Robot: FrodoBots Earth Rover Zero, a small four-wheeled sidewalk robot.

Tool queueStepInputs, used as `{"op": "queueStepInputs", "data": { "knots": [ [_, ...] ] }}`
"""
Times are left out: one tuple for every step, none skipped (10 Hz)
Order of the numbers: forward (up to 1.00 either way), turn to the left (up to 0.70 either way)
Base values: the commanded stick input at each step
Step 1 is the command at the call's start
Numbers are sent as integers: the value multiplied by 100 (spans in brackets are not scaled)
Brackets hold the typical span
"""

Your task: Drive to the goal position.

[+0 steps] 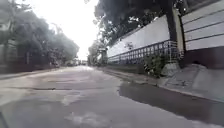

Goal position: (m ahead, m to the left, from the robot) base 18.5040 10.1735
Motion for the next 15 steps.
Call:
{"op": "queueStepInputs", "data": {
  "knots": [
    [70, 0],
    [70, 0],
    [70, 0],
    [70, 0],
    [70, 0],
    [70, 0],
    [70, 0],
    [70, 0],
    [70, 0],
    [70, 0],
    [70, 0],
    [70, 0],
    [70, 0],
    [70, 0],
    [70, 0]
  ]
}}
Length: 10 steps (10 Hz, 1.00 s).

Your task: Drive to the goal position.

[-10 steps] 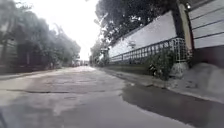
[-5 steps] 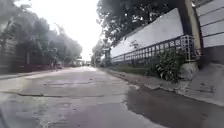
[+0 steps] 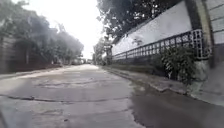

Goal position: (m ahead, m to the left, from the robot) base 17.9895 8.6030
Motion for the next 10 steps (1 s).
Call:
{"op": "queueStepInputs", "data": {
  "knots": [
    [70, 0],
    [70, 0],
    [70, 0],
    [70, 0],
    [70, 0],
    [70, 28],
    [70, 35],
    [70, 35],
    [70, 35],
    [62, 31]
  ]
}}
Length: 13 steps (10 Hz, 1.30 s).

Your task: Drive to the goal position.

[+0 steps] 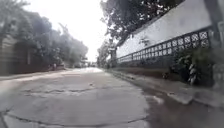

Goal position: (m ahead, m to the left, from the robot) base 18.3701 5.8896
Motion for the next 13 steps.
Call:
{"op": "queueStepInputs", "data": {
  "knots": [
    [21, 10],
    [0, 0],
    [0, 0],
    [0, 0],
    [0, 0],
    [0, 0],
    [0, 0],
    [0, 0],
    [0, 0],
    [57, 0],
    [13, 0],
    [0, 0],
    [0, 0]
  ]
}}
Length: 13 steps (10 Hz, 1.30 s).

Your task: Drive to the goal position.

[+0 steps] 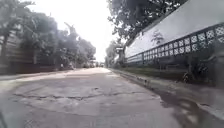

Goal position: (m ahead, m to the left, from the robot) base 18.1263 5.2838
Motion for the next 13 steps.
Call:
{"op": "queueStepInputs", "data": {
  "knots": [
    [0, 0],
    [0, 0],
    [0, 0],
    [5, 0],
    [28, 0],
    [51, 0],
    [70, 0],
    [70, 0],
    [59, 0],
    [40, 0],
    [21, 0],
    [2, 0],
    [19, 0]
  ]
}}
